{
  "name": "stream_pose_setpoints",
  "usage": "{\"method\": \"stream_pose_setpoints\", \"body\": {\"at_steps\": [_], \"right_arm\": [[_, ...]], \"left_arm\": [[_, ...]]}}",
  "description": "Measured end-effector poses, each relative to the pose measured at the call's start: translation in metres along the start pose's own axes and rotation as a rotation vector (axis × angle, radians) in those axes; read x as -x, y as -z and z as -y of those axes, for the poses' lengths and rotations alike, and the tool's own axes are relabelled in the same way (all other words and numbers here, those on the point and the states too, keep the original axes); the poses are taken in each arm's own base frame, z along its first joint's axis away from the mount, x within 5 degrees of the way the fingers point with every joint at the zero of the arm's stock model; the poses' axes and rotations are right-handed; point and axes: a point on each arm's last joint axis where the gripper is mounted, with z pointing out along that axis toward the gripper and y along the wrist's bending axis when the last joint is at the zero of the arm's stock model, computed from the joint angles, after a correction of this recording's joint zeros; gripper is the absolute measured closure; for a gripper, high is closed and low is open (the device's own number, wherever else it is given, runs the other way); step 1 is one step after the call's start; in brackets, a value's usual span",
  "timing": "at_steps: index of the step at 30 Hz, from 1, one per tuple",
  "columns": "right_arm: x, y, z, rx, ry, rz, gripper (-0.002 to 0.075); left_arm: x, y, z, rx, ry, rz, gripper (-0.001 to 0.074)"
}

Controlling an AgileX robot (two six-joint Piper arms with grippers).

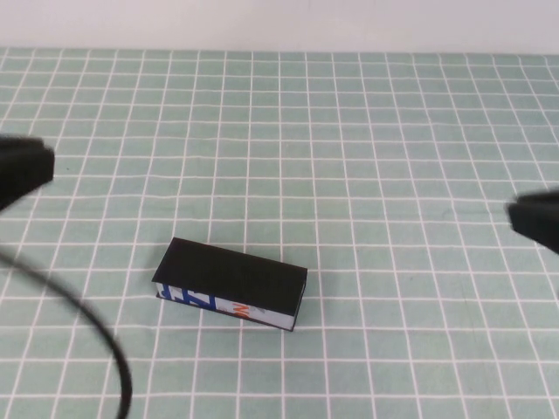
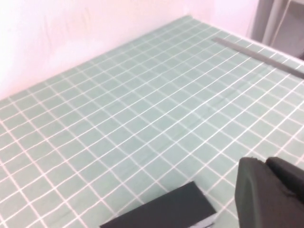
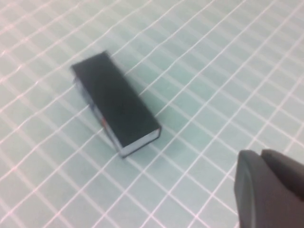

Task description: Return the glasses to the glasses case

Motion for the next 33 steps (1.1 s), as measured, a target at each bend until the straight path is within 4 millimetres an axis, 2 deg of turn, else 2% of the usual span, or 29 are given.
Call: {"method": "stream_pose_setpoints", "body": {"at_steps": [10, 16, 19, 26, 33], "right_arm": [[-0.092, 0.046, -0.021, -0.139, -0.085, 0.359, 0.0737], [-0.130, 0.054, -0.029, -0.172, -0.076, 0.485, 0.0737], [-0.136, 0.055, -0.031, -0.172, -0.070, 0.495, 0.0737], [-0.136, 0.056, -0.031, -0.172, -0.068, 0.499, 0.0737], [-0.136, 0.056, -0.031, -0.172, -0.068, 0.499, 0.0737]], "left_arm": [[-0.045, 0.022, 0.049, -0.071, 0.013, 0.076, 0.0737], [-0.071, 0.023, 0.060, -0.070, 0.040, 0.079, 0.0737], [-0.073, 0.022, 0.058, -0.044, 0.052, 0.094, 0.0737], [-0.067, 0.022, 0.052, 0.011, 0.080, 0.173, 0.0737], [-0.067, 0.022, 0.051, 0.018, 0.082, 0.180, 0.0737]]}}
